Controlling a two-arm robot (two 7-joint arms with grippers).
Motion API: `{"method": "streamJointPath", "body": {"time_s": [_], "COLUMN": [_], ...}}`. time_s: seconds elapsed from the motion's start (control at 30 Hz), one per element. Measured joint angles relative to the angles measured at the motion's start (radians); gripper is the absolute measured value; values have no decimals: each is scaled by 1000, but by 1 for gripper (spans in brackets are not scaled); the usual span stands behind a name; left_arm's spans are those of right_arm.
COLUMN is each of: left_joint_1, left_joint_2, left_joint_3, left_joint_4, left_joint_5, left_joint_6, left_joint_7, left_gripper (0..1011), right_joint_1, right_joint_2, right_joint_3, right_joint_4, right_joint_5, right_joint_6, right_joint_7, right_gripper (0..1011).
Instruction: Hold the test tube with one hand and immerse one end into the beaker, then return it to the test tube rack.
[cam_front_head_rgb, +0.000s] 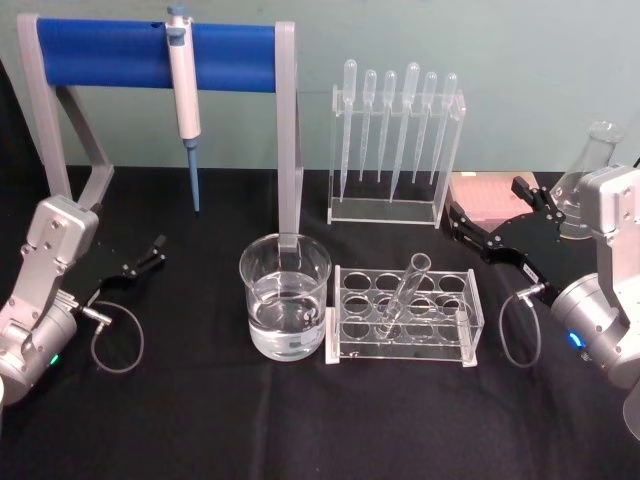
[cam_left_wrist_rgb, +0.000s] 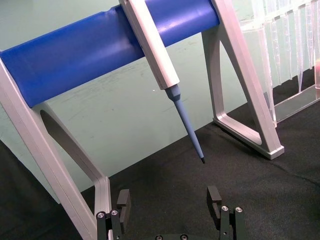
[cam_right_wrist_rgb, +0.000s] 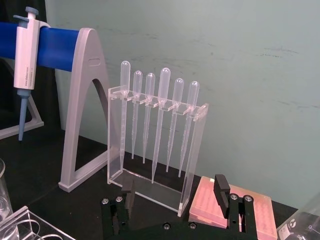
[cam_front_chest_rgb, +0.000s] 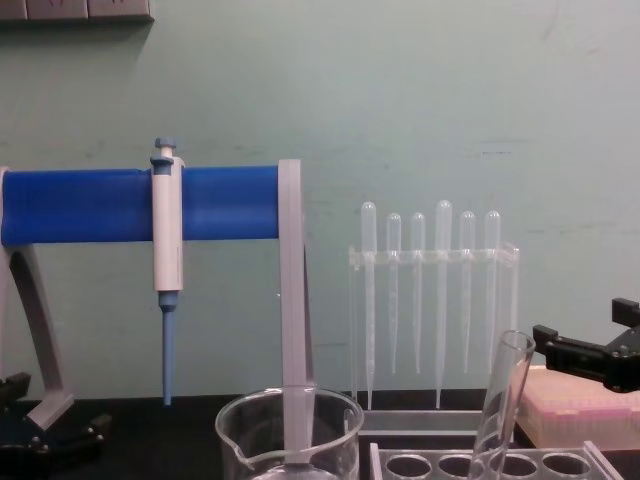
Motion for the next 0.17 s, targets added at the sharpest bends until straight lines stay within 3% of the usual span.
{"method": "streamJointPath", "body": {"time_s": [0.17], "left_joint_1": [0], "left_joint_2": [0], "left_joint_3": [0], "left_joint_4": [0], "left_joint_5": [0], "left_joint_6": [0], "left_joint_7": [0], "left_gripper": [1000], "right_joint_1": [0], "right_joint_2": [0], "right_joint_3": [0], "right_joint_4": [0], "right_joint_5": [0], "right_joint_6": [0], "right_joint_7": [-1], "right_gripper": [1002]}}
